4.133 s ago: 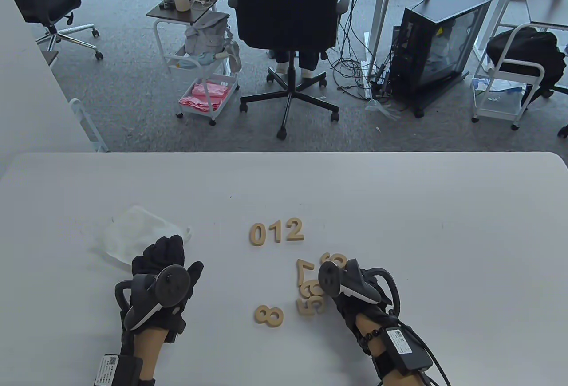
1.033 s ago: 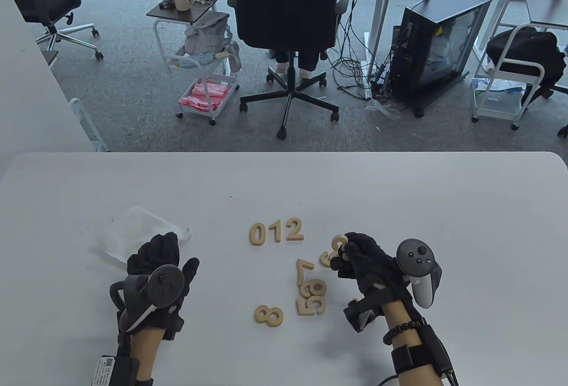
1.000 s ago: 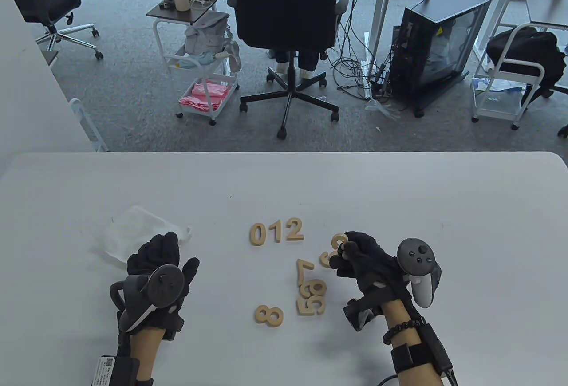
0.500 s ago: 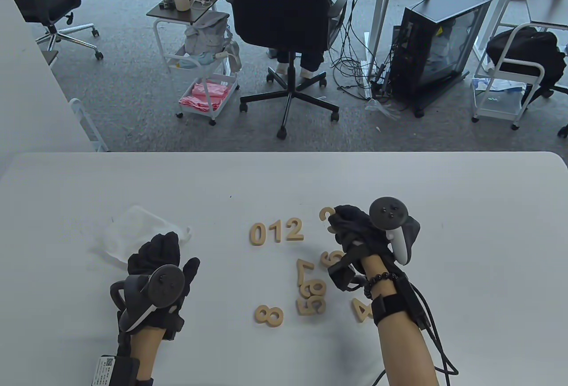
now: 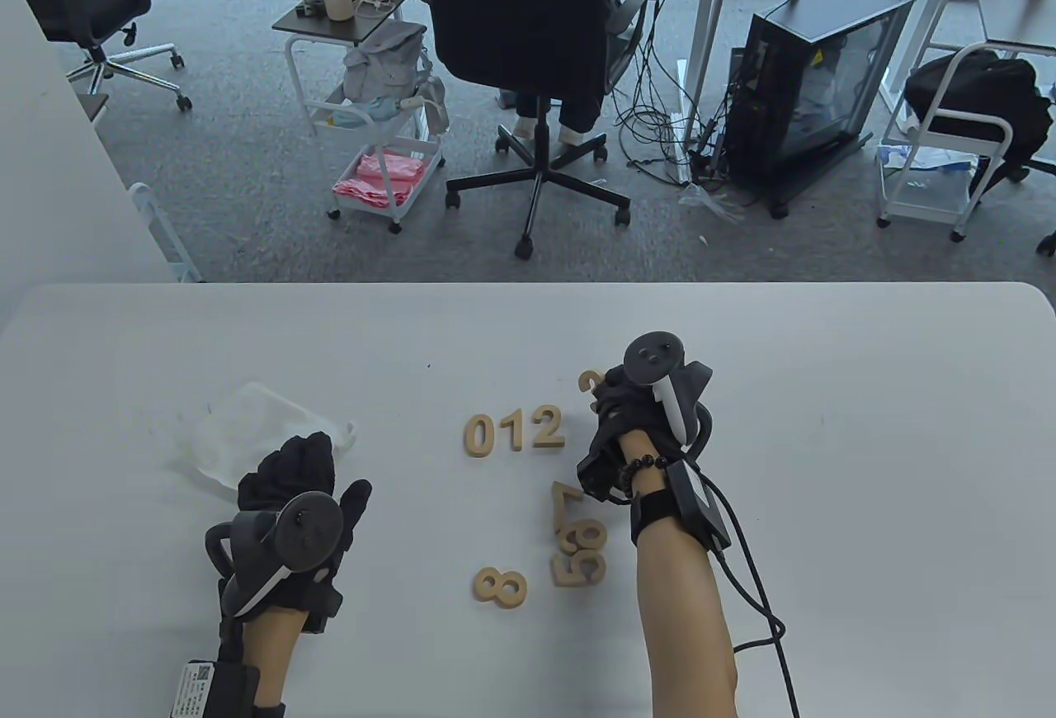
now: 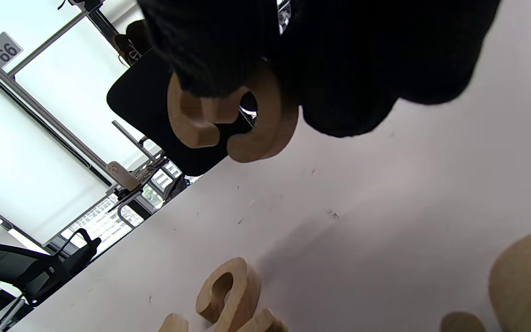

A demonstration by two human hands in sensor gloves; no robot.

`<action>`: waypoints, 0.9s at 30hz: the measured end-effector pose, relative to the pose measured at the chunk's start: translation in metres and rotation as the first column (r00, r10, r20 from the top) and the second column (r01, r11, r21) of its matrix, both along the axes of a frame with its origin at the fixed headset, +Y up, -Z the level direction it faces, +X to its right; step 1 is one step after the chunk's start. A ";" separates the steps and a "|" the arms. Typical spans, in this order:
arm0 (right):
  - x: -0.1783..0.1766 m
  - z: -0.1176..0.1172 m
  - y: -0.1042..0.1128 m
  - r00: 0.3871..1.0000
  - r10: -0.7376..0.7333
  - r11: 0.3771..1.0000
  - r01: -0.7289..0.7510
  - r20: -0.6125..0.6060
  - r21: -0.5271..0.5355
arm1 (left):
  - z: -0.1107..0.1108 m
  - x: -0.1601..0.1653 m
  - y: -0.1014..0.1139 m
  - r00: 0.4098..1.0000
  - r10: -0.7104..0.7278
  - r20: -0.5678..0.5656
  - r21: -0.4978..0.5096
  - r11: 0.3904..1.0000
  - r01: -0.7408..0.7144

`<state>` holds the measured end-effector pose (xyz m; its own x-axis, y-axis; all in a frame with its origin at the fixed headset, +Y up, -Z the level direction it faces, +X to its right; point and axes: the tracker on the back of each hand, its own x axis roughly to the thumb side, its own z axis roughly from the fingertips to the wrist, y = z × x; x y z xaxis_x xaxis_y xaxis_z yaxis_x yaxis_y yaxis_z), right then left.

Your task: Empty bag and arrange number blocks in order

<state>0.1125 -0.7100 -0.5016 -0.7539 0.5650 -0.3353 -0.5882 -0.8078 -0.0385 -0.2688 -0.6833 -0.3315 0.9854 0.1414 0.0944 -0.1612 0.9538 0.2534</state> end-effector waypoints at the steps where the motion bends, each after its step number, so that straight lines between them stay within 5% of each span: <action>1: -0.002 -0.003 -0.003 0.999 0.034 0.999 -0.033 0.005 -0.013 | 0.000 0.000 0.000 1.000 0.000 -0.001 0.000 1.000 0.000; 20: -0.035 -0.028 -0.039 0.935 0.345 0.927 -0.354 -0.089 -0.124 | -0.001 -0.001 0.002 1.000 0.003 -0.007 -0.009 1.000 -0.003; 27: -0.041 -0.030 -0.044 0.860 0.491 0.858 -0.505 -0.139 -0.092 | -0.001 -0.001 0.002 1.000 0.000 -0.009 -0.009 1.000 0.000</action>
